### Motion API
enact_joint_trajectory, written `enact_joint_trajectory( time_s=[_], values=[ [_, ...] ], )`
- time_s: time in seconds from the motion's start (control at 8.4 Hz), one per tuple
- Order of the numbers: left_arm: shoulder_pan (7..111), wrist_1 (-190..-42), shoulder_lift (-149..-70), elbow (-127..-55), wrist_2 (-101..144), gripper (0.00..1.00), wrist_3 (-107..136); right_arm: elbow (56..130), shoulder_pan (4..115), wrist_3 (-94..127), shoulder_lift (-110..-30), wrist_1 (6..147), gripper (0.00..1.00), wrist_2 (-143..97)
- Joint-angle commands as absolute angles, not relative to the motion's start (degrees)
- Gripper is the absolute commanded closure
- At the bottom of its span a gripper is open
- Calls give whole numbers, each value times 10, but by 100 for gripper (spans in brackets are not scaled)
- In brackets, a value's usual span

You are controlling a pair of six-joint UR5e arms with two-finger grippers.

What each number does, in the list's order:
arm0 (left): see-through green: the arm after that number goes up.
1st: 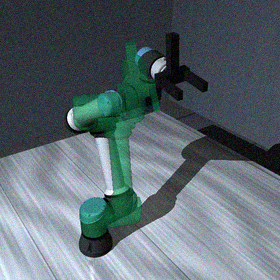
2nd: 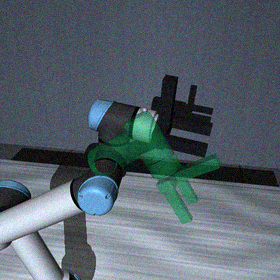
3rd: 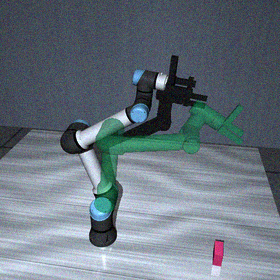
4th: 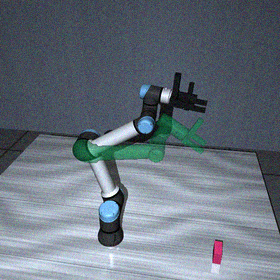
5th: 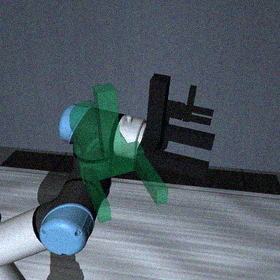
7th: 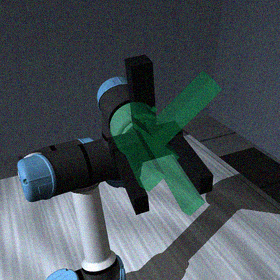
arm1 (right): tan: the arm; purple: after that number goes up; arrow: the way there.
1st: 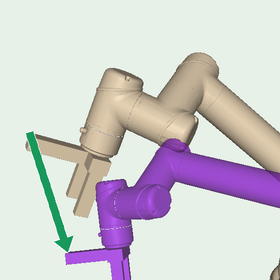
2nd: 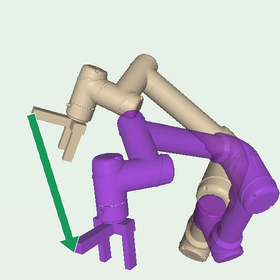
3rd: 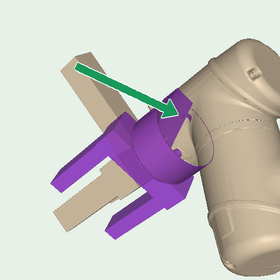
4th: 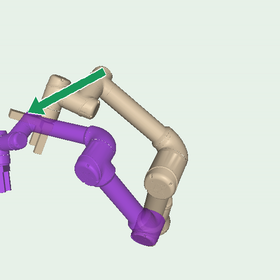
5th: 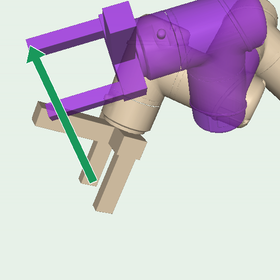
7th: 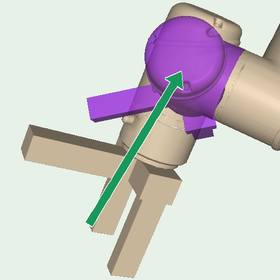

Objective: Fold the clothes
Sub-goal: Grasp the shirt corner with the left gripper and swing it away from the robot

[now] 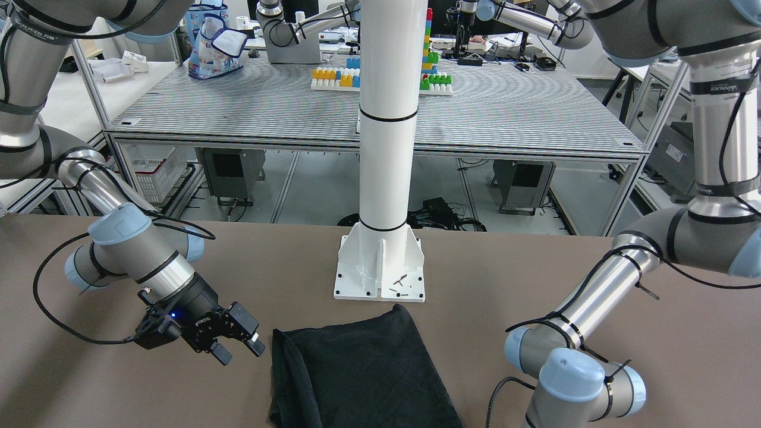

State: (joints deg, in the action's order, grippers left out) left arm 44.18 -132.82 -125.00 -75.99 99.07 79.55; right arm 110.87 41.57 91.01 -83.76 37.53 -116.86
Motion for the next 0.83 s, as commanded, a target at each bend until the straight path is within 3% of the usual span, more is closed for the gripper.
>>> enact_joint_trajectory(
  time_s=[0.0,0.48,0.6,0.71],
  values=[
    [447,-1330,-1337,-673,986,100,791,1109,416,911,-838,375,5,-1169],
    [446,-1332,-1361,-631,959,100,778,1108,416,911,-837,376,5,-1169],
    [446,-1332,-1365,-628,953,83,772,1108,416,910,-836,376,5,-1169],
    [446,-1332,-1368,-628,934,1,771,1109,415,910,-832,376,5,-1169]
  ],
)
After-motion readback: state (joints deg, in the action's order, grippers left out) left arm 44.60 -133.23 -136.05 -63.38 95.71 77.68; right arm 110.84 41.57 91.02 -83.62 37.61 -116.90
